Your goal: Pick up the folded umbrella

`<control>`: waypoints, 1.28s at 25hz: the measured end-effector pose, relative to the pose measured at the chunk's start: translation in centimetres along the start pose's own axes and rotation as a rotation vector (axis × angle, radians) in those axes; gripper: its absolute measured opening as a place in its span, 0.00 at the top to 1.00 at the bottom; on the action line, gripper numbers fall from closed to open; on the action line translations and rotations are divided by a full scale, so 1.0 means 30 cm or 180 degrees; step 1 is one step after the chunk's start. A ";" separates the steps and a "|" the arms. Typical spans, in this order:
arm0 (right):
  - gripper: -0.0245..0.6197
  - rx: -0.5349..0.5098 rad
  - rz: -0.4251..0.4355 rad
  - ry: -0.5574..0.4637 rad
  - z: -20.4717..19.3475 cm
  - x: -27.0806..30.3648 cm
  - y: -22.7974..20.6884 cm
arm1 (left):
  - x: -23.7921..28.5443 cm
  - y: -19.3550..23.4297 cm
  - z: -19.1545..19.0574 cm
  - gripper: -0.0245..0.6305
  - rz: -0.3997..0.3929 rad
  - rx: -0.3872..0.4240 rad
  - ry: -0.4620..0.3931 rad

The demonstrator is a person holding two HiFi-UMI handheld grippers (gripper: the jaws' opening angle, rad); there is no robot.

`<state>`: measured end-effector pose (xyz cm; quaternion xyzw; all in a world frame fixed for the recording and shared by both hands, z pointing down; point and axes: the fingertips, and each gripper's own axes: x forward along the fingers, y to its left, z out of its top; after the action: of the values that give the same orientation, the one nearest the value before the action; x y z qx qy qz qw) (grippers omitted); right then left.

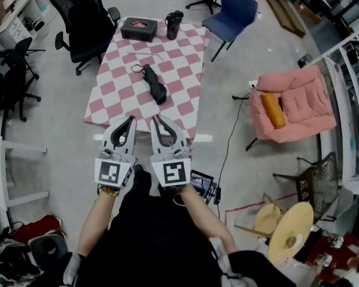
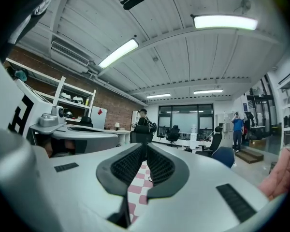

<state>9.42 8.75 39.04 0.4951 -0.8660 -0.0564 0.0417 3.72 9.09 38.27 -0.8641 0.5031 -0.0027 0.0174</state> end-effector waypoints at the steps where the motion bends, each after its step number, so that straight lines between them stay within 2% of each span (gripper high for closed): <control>1: 0.93 0.0001 -0.0038 -0.0004 0.004 0.024 0.007 | 0.004 0.028 0.003 0.94 -0.0036 0.0000 -0.0016; 9: 0.93 -0.0046 -0.0259 0.0058 0.015 0.196 0.068 | 0.022 0.241 -0.006 0.94 -0.0249 -0.0089 -0.0141; 17: 0.93 -0.0166 -0.0353 0.0222 -0.020 0.301 0.040 | 0.112 0.339 -0.025 0.94 -0.0355 -0.0098 -0.0069; 20: 0.93 -0.0137 -0.0358 0.0278 -0.055 0.353 0.008 | 0.169 0.371 -0.044 0.94 -0.0372 -0.0131 -0.0100; 23: 0.93 -0.0101 -0.0339 0.0305 -0.093 0.421 -0.044 | 0.251 0.406 -0.062 0.94 -0.0338 -0.0053 -0.0028; 32: 0.93 0.0042 -0.0313 0.0366 -0.176 0.595 -0.270 | 0.493 0.445 -0.088 0.94 -0.0295 -0.0031 0.0088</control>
<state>7.98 -11.02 43.43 0.5398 -0.8371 -0.0241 0.0853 -0.64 -10.43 40.28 -0.8864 0.4628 -0.0130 0.0061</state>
